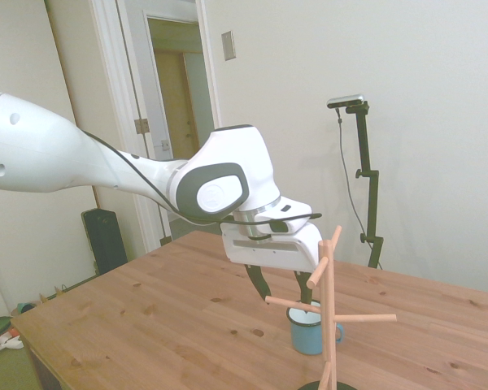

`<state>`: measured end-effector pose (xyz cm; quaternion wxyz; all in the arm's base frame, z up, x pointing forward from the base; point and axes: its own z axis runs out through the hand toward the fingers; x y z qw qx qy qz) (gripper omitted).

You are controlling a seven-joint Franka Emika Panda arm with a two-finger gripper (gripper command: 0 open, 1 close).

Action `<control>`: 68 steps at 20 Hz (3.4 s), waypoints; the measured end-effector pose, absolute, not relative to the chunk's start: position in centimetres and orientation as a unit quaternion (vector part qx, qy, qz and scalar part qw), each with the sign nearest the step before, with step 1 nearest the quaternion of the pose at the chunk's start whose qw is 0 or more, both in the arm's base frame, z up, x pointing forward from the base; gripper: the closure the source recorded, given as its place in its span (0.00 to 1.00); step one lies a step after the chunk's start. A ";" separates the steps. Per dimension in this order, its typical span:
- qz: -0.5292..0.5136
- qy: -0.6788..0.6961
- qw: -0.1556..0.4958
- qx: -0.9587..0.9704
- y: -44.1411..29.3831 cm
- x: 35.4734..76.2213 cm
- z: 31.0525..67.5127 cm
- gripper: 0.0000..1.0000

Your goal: Hang the mug

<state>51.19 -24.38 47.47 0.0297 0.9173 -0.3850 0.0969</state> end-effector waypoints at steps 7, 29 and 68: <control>0.090 -0.372 0.037 0.923 -24.1 54.1 46.2 0.00; 0.057 -0.366 0.033 0.928 -22.6 55.8 41.3 1.00; 0.094 -0.327 0.089 0.936 -23.1 54.3 46.8 1.00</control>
